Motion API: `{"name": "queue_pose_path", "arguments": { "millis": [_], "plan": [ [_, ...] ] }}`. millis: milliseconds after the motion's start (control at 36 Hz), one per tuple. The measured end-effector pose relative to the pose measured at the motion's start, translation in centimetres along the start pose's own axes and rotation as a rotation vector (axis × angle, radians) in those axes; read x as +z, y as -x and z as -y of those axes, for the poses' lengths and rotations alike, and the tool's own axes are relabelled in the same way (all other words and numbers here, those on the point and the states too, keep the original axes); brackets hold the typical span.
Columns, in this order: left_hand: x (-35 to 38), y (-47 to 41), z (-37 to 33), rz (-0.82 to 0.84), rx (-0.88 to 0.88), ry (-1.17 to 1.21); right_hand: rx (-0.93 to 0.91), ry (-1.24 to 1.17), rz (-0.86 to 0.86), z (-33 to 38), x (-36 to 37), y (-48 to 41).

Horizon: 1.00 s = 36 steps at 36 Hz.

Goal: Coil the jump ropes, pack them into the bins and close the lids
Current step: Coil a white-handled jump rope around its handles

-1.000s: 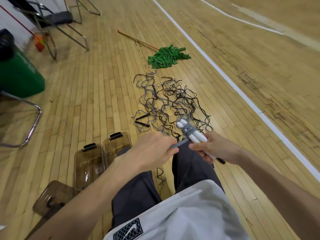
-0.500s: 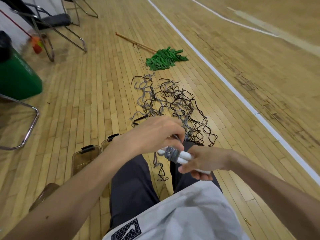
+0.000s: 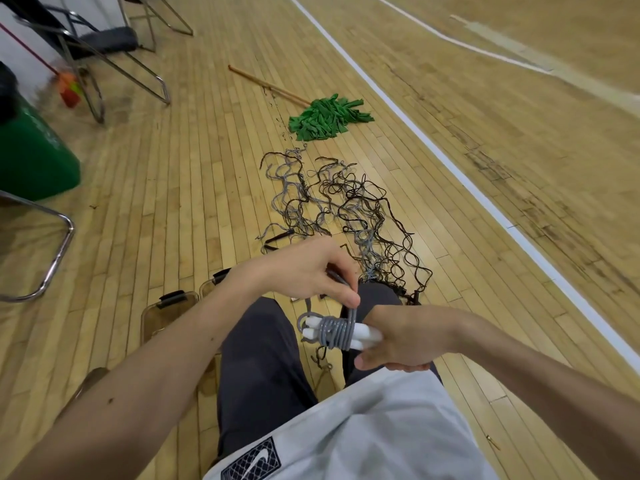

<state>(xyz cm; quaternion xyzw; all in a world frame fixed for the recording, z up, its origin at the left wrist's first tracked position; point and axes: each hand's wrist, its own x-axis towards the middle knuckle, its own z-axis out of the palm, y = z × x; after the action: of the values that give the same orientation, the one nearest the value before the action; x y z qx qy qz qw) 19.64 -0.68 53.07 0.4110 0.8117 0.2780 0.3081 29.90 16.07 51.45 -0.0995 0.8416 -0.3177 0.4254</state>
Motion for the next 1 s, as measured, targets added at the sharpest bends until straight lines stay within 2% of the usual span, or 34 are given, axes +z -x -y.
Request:
{"name": "queue_pose_path", "arguments": {
  "millis": [167,417,528,639,806,917,1000],
  "plan": [
    [0.5,0.3,1.7,0.057,-0.011,0.231,-0.077,-0.022,-0.017,0.3,0.6,0.0],
    [1.0,0.8,2.8,0.043,0.024,0.651,-0.197,-0.253,-0.096,1.0,0.3,0.6],
    [1.9,0.6,3.0,-0.022,0.044,0.71,-0.263,-0.401,-0.117,1.1,0.1,0.6],
    [2.7,1.3,3.7,-0.132,0.026,0.622,-0.294,-0.512,-0.177,1.0,-0.1,0.5],
    [4.6,1.6,3.1,-0.236,-0.087,0.804,-0.298,-0.742,-0.235,0.1,-0.1,-0.5],
    [5.3,1.7,3.0,-0.192,-0.043,0.781,-0.284,-0.844,-0.279,-0.7,-0.3,-1.1],
    [5.7,1.9,2.8,-0.191,-0.083,0.698,-0.211,-0.913,-0.352,-1.6,-0.8,-1.6]
  ]
}}
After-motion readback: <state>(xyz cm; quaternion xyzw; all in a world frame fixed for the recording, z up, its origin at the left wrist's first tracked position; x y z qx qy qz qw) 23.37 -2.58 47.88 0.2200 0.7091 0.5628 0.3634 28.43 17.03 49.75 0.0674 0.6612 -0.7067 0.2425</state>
